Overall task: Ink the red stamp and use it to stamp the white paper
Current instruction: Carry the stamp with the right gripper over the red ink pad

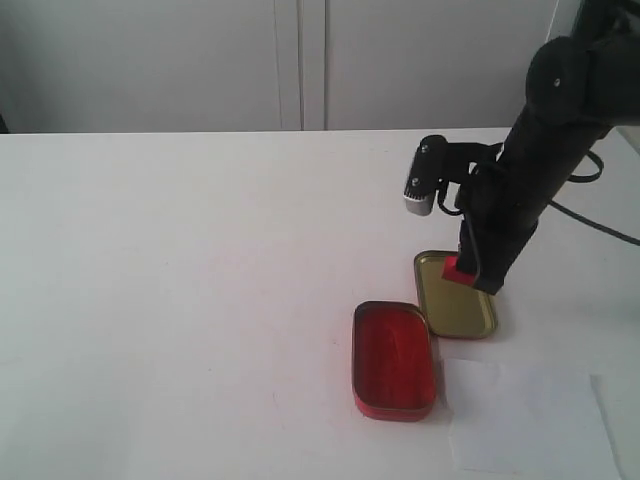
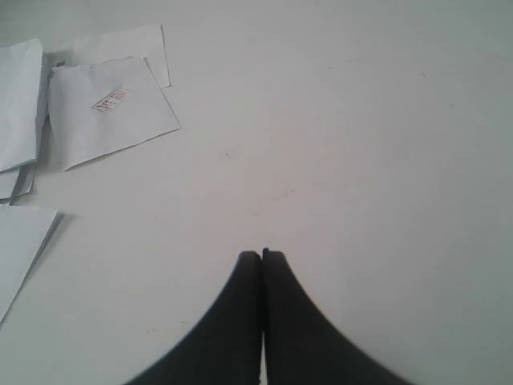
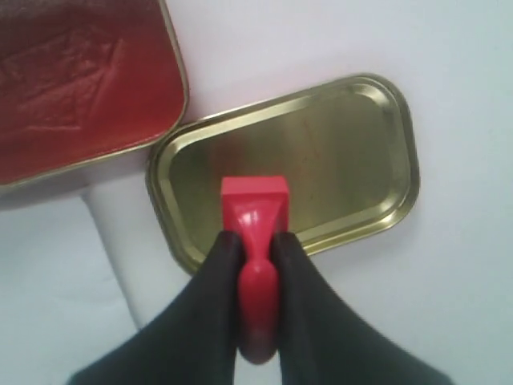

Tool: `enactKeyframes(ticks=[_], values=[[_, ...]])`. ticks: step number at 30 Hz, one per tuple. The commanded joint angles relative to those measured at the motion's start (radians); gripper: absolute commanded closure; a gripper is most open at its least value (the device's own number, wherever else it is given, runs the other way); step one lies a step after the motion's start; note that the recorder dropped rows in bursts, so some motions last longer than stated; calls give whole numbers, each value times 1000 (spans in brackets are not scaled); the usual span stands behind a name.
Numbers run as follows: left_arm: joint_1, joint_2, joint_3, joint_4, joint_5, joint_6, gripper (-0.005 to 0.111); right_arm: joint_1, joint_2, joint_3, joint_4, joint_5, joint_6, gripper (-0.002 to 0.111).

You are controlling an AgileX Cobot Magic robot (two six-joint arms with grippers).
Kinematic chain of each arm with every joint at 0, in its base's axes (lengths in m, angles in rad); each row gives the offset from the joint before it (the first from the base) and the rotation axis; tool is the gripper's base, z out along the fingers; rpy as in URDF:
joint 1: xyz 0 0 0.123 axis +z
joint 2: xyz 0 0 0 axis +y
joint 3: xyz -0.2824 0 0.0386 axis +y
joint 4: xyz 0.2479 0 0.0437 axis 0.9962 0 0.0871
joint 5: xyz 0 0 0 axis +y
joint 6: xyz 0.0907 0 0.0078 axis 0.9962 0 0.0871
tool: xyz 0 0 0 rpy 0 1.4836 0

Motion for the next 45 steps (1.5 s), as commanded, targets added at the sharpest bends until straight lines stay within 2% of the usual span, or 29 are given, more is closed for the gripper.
enactKeyframes(ticks=[1, 11, 16, 22, 32, 45], values=[[-3, -5, 1, -5, -4, -9, 107, 9, -54, 4, 9, 45, 100, 108], [-3, -5, 1, -5, -4, -9, 107, 107, -100, 4, 7, 153, 297, 108], [-3, -5, 1, -5, -4, -9, 107, 179, -100, 6, 7, 149, 388, 108], [-3, -5, 1, -5, -4, -9, 107, 238, -100, 87, 5, 66, 507, 108], [-3, -5, 1, -5, -4, -9, 107, 278, -73, 141, 11, -8, 651, 108], [-3, -5, 1, -5, -4, -9, 107, 278, 8, 143, 11, -83, 748, 108]])
